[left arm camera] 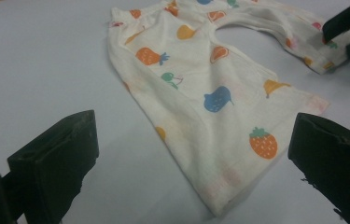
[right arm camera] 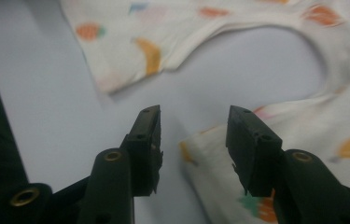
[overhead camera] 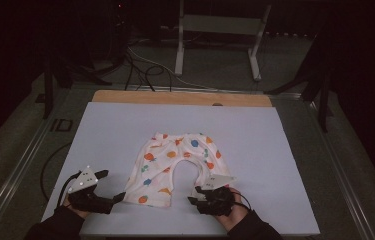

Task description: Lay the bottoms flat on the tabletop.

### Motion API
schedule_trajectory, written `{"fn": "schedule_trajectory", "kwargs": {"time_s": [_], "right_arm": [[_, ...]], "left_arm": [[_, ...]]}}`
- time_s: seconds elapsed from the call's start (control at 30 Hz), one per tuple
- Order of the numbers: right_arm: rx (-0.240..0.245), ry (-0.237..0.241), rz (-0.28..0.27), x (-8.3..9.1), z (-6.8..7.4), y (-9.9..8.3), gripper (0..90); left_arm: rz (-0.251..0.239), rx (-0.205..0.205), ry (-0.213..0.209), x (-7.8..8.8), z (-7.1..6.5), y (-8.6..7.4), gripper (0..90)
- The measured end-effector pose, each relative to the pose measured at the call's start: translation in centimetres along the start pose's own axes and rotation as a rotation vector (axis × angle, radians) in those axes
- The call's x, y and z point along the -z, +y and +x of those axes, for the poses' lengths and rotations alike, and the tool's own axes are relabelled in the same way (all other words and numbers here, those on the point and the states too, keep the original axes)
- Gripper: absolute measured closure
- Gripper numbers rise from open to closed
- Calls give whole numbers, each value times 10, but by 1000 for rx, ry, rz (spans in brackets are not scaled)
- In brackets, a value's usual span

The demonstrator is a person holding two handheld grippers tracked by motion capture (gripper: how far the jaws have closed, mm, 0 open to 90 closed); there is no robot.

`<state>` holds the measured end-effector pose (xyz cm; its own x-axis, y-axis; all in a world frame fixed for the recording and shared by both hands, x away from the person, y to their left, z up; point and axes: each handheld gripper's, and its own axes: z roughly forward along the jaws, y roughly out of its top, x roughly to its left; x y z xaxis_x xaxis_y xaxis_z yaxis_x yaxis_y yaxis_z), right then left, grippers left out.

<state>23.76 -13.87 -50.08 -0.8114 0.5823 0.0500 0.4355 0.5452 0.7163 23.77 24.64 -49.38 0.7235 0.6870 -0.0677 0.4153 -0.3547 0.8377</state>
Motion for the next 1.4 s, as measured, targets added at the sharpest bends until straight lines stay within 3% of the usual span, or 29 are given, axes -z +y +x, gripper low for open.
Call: {"fn": "schedule_trajectory", "kwargs": {"time_s": [0.07,0.2,0.33,0.53,0.87,0.93,0.97,1.0,1.07,1.17,1.33,1.4], "right_arm": [[49,-20,38,-7,6,-1,583],[85,-30,70,-15,5,-5,678],[81,-57,70,-14,3,-4,888],[83,10,17,-2,7,1,900],[96,99,38,-3,17,-2,895],[92,107,28,-2,17,-2,841],[85,116,5,-1,15,-1,712],[71,126,-18,1,12,0,644],[43,86,-75,9,6,2,543],[16,30,-135,21,-8,3,458],[-47,-55,-201,37,-30,1,399],[-58,-61,-211,40,-34,0,395]], "left_arm": [[-3,5,0,0,0,0,27],[-1,6,0,0,0,0,27],[0,4,0,0,1,0,27],[-1,8,1,0,1,0,27],[-2,7,0,1,1,-1,27],[-4,13,-1,1,2,-1,27],[-3,12,0,1,2,-1,27],[-1,12,-1,1,2,-1,27],[-1,12,-1,1,2,-1,27],[-2,13,0,1,2,-1,27],[-5,15,-1,1,2,0,27],[-2,14,-2,1,2,0,27]]}}
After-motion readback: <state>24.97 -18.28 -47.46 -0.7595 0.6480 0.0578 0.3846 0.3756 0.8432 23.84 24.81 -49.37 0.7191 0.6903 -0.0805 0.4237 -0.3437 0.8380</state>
